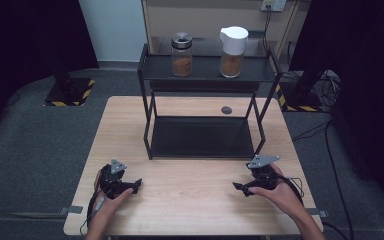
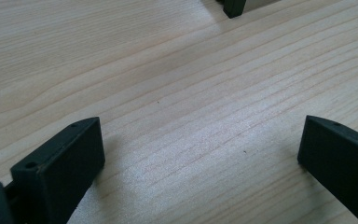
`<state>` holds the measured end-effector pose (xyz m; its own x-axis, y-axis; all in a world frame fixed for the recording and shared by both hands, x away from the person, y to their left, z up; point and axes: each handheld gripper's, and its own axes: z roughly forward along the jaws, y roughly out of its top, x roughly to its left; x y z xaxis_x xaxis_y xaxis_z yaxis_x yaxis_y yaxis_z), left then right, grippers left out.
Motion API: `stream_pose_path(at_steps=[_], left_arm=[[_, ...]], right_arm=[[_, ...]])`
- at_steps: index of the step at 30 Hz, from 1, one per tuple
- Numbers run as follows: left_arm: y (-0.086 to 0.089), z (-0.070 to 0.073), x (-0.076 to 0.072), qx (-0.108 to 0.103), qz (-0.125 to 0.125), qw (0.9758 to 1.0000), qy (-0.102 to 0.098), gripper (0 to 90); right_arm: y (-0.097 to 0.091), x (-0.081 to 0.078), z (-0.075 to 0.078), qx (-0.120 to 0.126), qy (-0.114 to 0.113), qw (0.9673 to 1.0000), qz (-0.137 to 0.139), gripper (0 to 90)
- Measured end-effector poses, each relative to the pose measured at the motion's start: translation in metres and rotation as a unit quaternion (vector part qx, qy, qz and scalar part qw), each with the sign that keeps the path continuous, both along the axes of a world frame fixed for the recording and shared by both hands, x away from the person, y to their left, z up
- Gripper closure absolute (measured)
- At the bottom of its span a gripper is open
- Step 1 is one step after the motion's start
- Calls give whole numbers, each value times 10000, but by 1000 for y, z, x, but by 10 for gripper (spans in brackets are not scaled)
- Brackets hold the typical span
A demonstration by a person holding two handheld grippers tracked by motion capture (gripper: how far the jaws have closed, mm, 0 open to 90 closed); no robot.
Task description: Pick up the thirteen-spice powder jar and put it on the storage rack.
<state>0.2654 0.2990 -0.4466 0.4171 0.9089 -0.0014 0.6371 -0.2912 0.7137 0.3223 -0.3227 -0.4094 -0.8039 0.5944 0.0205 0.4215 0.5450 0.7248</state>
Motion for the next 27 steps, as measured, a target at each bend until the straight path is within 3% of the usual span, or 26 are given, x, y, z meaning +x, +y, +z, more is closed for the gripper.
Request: stream_pose_path(at_steps=[15, 27], left_arm=[[-1, 0, -1, 0, 23, 10000, 0, 0], [-1, 0, -1, -2, 29, 10000, -1, 0]], right_arm=[[-11, -15, -20, 50, -168, 9996, 208, 45], [-13, -17, -31, 163, -90, 9994, 283, 42]])
